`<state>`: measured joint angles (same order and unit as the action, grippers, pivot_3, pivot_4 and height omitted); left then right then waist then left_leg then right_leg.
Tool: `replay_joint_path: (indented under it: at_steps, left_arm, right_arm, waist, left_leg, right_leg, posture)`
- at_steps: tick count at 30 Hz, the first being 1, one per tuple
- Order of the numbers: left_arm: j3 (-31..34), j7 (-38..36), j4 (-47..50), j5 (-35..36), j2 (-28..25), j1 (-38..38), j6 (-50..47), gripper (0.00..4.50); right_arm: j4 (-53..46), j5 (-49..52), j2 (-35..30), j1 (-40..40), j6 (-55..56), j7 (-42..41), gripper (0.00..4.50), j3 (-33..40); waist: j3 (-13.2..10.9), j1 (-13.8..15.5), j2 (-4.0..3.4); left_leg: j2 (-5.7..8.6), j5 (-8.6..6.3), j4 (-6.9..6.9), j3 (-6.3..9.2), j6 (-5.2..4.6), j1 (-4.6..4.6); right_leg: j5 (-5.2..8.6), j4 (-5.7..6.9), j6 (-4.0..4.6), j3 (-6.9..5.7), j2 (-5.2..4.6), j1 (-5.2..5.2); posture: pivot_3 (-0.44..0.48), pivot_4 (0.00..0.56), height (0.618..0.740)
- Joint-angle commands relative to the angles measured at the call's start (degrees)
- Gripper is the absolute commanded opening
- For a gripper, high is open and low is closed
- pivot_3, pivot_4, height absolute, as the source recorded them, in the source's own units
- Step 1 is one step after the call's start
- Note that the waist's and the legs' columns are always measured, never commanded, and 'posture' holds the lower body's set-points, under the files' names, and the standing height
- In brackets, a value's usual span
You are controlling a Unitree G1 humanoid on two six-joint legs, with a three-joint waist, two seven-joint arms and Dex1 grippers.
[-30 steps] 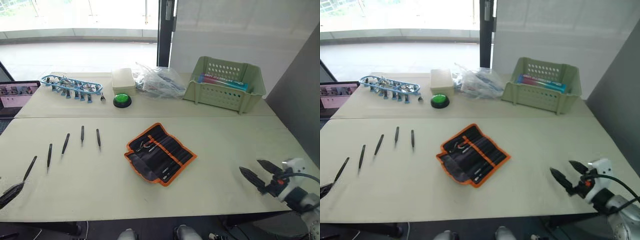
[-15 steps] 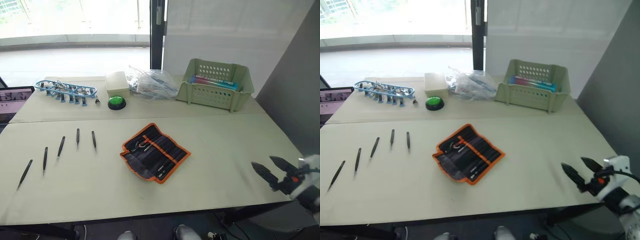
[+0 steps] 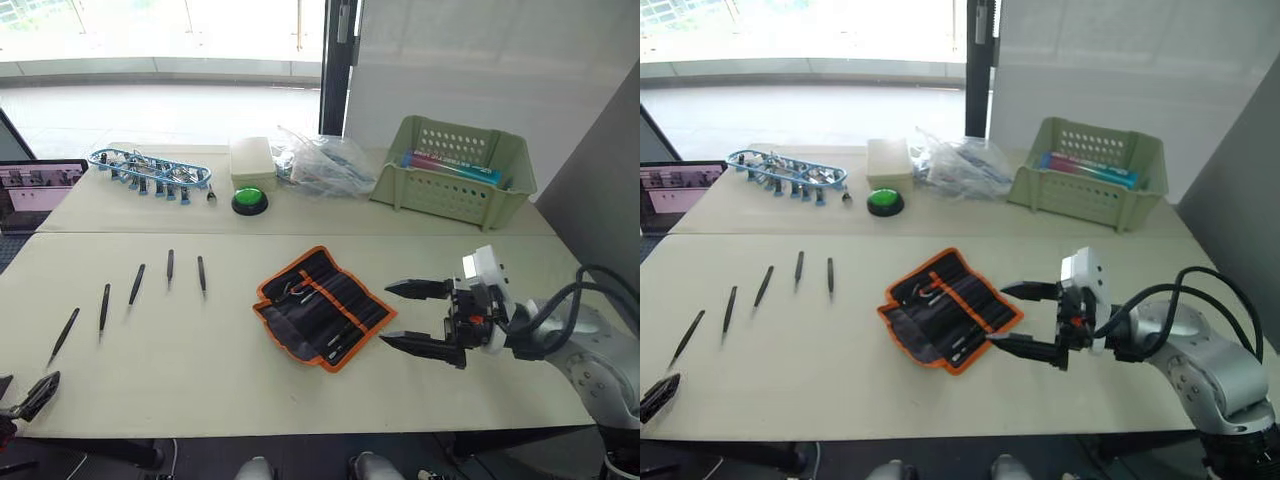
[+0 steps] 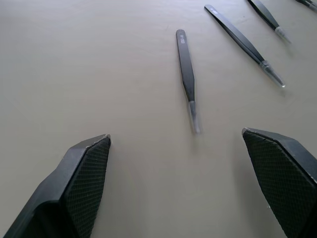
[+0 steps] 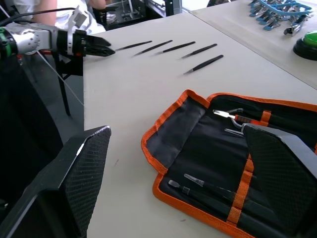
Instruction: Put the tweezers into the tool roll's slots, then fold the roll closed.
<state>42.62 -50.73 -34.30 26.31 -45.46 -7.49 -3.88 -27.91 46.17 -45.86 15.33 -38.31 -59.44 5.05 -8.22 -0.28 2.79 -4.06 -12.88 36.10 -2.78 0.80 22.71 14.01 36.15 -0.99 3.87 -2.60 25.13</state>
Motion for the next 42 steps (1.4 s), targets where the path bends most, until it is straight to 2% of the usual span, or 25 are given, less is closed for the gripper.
replay_joint_path:
  at_steps: [1, 4, 7, 12, 18, 24, 35, 37, 42]
  left_arm:
    - [-4.1, -0.85, -5.5, -2.83, -1.88, 4.23, 1.54, 4.5]
    - [-7.56, -1.55, -8.71, -4.88, -2.49, 7.34, 2.46, 4.5]
    - [-10.11, -1.6, -10.02, -6.35, -1.71, 8.33, 3.61, 3.7]
    - [-11.99, -1.24, -8.62, -6.43, 0.4, 7.5, 4.57, 2.03]
    - [-11.88, -0.14, -8.53, -6.16, -0.25, 7.92, 4.13, 0.06]
    - [-10.49, 0.54, -10.92, -5.92, -2.36, 8.93, 4.91, 0.02]
    - [-6.81, 0.17, -4.2, -1.62, -1.31, 7.2, 6.22, 0.02]
    - [-5.38, 0.84, 0.29, -0.17, -1.16, 6.27, 5.24, 0.02]
    - [-2.97, 5.27, 26.69, 6.36, 0.22, 1.33, -4.57, 0.02]
  right_arm:
    - [-1.68, 0.54, -0.86, 1.03, 0.12, -0.93, 4.48, -0.04]
    - [-2.17, 0.92, -0.98, 1.32, -0.3, -0.65, 4.48, -0.02]
    - [-2.7, 1.19, -0.76, 1.86, -0.41, -0.11, 4.5, 0.34]
    - [-3.31, 1.65, -0.56, 2.4, -0.95, 0.64, 4.5, 0.72]
    - [-3.26, 1.22, -0.17, 2.38, -0.56, 1.34, 4.5, 0.74]
    - [-3.05, 0.63, 0.72, 2.09, 0.06, 2.12, 4.5, 0.49]
    - [-1.93, -1.33, 1.42, 1.28, 1.13, 2.52, 4.5, -0.07]
    - [-1.09, -2.28, 1.75, 0.8, 1.37, 3.39, 4.5, -0.01]
    - [1.98, -9.87, 3.56, 0.76, 1.51, 10.09, 4.5, -3.44]
  waist:
    - [-0.02, 0.09, -0.05]
    - [-0.03, 0.17, -0.2]
    - [0.01, 0.35, -0.44]
    - [0.08, 0.54, -0.69]
    - [0.11, 0.61, -0.75]
    - [0.11, 0.52, -0.76]
    - [0.08, 0.14, -0.62]
    - [0.08, 0.06, -0.42]
    - [0.06, -0.28, 0.27]
  left_leg:
    - [0.0, 0.0, 0.02, 0.0, 0.0, -0.02]
    - [0.0, 0.0, 0.13, 0.0, 0.0, -0.04]
    - [0.0, 0.0, 0.25, -0.01, 0.0, -0.06]
    - [0.04, 0.0, 0.51, -0.04, 0.0, -0.13]
    - [0.04, 0.0, 0.59, -0.05, 0.0, -0.33]
    - [0.03, 0.0, 0.63, -0.05, 0.0, -0.4]
    - [0.0, 0.01, 0.64, -0.04, 0.0, -0.37]
    - [-0.01, 0.0, 0.64, -0.04, 0.0, -0.33]
    - [-0.05, 0.0, 0.66, -0.03, 0.0, -0.12]
  right_leg:
    - [0.0, 0.04, 0.0, 0.0, 0.0, -0.02]
    - [-0.02, 0.12, -0.02, 0.0, -0.01, -0.05]
    - [-0.05, 0.2, -0.06, 0.0, -0.01, -0.1]
    - [-0.04, 0.56, -0.09, 0.04, -0.05, -0.11]
    - [0.0, 0.62, -0.18, 0.06, -0.05, -0.28]
    - [0.01, 0.66, -0.2, 0.06, -0.03, -0.33]
    - [-0.02, 0.67, -0.15, 0.06, -0.01, -0.31]
    - [-0.04, 0.66, -0.11, 0.06, -0.01, -0.28]
    - [-0.06, 0.65, -0.08, 0.06, -0.01, -0.12]
  posture:
    - [0.0, 0.15, 0.74]
    - [0.0, 0.15, 0.74]
    - [0.0, 0.15, 0.74]
    - [0.0, 0.15, 0.74]
    - [0.0, 0.15, 0.74]
    - [0.0, 0.15, 0.74]
    - [0.0, 0.15, 0.74]
    - [0.0, 0.15, 0.74]
    - [0.0, 0.15, 0.74]
